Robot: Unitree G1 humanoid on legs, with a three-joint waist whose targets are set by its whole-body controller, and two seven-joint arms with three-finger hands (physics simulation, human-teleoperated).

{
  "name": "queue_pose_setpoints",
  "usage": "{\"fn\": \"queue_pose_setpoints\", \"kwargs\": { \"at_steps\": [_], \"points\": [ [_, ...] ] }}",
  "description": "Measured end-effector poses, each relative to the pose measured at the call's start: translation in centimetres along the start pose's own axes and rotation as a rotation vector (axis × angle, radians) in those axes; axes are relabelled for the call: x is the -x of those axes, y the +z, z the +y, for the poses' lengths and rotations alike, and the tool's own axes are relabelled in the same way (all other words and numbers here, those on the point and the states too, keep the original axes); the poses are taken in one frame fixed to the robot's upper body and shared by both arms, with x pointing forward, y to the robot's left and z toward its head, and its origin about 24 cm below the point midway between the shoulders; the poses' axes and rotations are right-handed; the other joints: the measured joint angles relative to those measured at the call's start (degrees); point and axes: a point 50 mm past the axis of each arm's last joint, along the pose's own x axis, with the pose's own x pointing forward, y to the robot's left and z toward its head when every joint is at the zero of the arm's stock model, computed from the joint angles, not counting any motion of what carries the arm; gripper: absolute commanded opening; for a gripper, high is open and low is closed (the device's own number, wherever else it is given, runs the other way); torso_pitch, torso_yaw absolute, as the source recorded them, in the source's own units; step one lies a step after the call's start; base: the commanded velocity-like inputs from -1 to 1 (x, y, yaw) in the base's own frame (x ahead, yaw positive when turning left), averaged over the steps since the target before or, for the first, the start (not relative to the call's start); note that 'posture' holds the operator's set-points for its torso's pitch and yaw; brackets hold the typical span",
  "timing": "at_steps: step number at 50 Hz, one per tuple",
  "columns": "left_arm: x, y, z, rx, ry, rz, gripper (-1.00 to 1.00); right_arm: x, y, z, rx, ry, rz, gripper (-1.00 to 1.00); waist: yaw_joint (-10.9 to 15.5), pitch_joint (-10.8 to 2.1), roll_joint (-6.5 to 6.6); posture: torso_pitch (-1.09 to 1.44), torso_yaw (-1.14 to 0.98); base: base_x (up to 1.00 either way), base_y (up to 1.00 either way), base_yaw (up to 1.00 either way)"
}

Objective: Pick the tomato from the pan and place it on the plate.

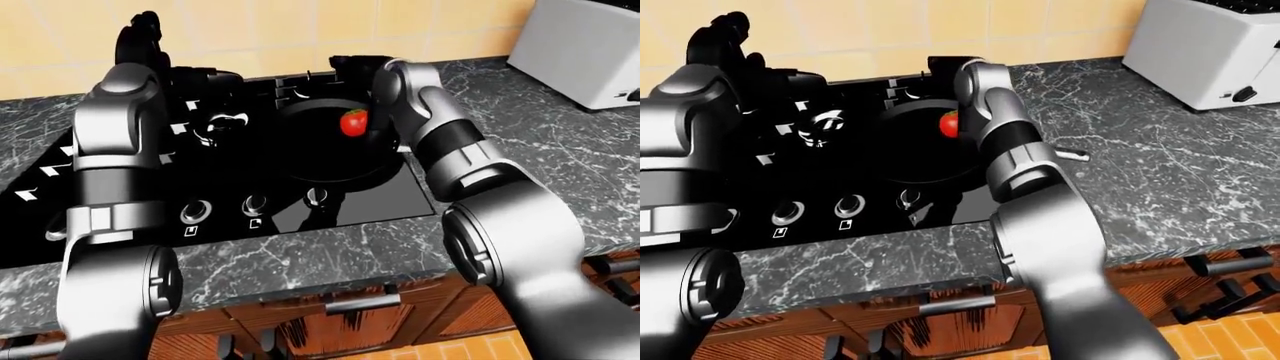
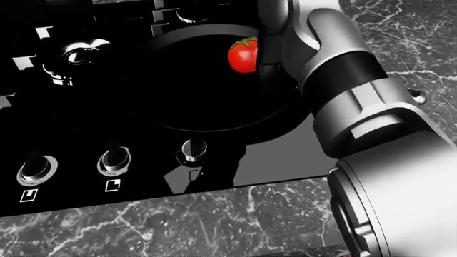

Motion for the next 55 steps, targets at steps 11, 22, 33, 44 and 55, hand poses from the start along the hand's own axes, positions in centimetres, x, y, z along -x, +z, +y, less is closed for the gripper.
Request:
{"fn": "queue_pose_setpoints", "kwargs": {
  "at_steps": [11,22,33,44,55],
  "points": [
    [-0.1,-0.3,0.0,0.0,0.0,0.007,1.0,-0.1,0.8,0.2,-0.013,-0.004,-0.048,1.0,0.05,-0.07,-0.15,0.0,0.0,0.0,0.0,0.0],
    [-0.1,-0.4,0.1,0.002,0.001,0.006,1.0,-0.1,1.0,0.3,-0.029,-0.005,-0.058,1.0,0.08,-0.08,-0.19,0.0,0.0,0.0,0.0,0.0],
    [-0.2,-0.5,0.1,0.004,0.004,0.006,1.0,-0.3,-0.2,1.1,-0.033,0.033,-0.008,1.0,0.07,-0.15,-0.25,0.0,0.0,0.0,0.0,0.0],
    [-0.2,-0.5,0.0,0.003,0.001,0.007,1.0,-0.6,0.0,2.1,-0.027,0.051,-0.014,1.0,-0.01,-0.05,-0.08,0.0,0.0,0.0,0.0,0.0],
    [-0.2,-0.3,0.2,0.003,0.005,0.004,1.0,-0.5,0.0,2.0,-0.026,0.047,-0.012,1.0,-0.03,-0.15,-0.09,0.0,0.0,0.0,0.0,0.0]
  ]
}}
